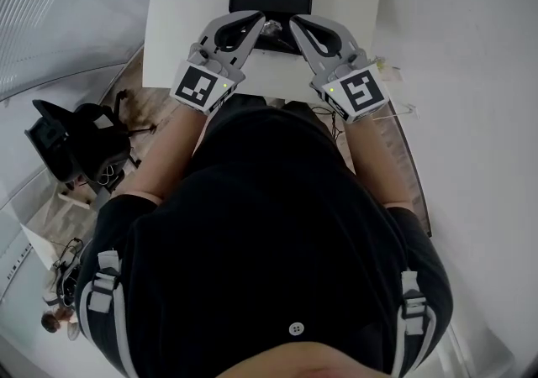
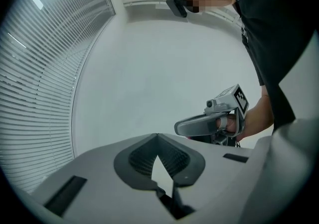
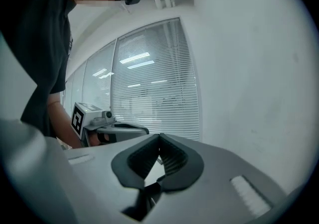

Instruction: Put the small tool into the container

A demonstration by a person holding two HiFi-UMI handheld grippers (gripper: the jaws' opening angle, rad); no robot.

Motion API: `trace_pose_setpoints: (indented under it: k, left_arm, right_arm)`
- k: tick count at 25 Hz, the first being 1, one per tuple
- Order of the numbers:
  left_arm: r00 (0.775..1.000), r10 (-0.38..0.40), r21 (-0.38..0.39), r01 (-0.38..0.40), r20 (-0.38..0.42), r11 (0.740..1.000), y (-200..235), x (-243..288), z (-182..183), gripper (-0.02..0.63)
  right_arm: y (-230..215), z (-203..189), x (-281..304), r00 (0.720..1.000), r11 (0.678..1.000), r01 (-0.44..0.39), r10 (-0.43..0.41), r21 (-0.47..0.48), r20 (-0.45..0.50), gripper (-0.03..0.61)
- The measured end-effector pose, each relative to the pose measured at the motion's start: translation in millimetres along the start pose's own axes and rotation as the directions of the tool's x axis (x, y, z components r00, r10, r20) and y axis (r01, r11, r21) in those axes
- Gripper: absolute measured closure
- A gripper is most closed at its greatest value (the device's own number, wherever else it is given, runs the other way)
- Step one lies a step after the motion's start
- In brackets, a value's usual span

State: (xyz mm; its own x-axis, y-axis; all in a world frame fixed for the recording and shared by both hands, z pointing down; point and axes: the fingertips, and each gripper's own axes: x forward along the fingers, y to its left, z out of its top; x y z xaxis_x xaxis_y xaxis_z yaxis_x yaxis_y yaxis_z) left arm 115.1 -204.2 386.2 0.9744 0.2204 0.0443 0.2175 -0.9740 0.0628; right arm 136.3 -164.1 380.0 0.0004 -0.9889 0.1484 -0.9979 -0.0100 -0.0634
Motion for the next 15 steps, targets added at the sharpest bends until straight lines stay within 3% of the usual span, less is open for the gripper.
trace_pose_setpoints:
  k: [15]
  left_arm:
    - [1.000,-0.002,0.016,0.002,-0.001,1.000,-20.7,-2.1,7.2,0.606]
  right_arm:
    - [0.6,-2.4,-16.3,0.999,0.999,0.028,-0.028,-0.027,0.025,0.568]
